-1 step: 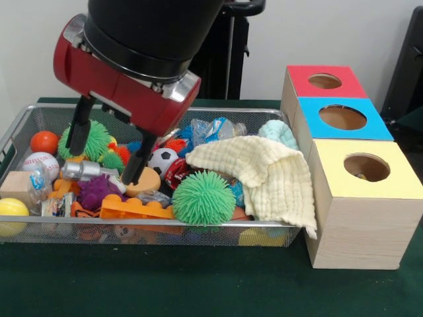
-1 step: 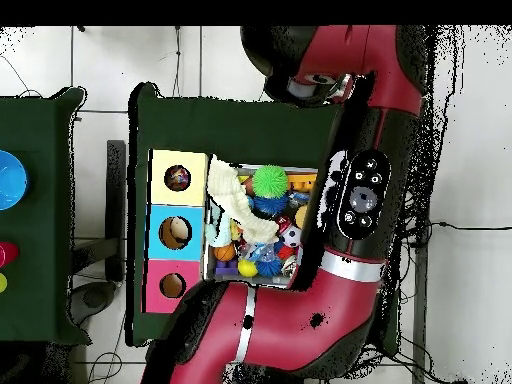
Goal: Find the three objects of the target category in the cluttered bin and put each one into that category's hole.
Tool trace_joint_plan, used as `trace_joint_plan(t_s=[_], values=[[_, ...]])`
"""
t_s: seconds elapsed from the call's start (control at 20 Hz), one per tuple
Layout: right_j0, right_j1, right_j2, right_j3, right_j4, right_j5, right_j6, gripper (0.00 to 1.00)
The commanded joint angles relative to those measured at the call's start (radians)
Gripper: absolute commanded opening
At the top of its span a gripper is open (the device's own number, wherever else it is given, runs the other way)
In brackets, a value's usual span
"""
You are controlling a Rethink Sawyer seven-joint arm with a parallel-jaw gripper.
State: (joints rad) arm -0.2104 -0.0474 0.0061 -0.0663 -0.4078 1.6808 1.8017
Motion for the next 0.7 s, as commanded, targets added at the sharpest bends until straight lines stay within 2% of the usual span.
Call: trace_joint_plan(t_s=[0.05, 0.25, 0.7], values=[[0.002, 0.035, 0.056, 0.064, -0.051, 0.028, -0.318, 1.00], [0.008, 0.041, 0.045, 0.068, -0.053, 0.011, -0.305, 1.00], [0.009, 0.044, 0.051, 0.059, -0.061, 0.044, -0.305, 1.00]])
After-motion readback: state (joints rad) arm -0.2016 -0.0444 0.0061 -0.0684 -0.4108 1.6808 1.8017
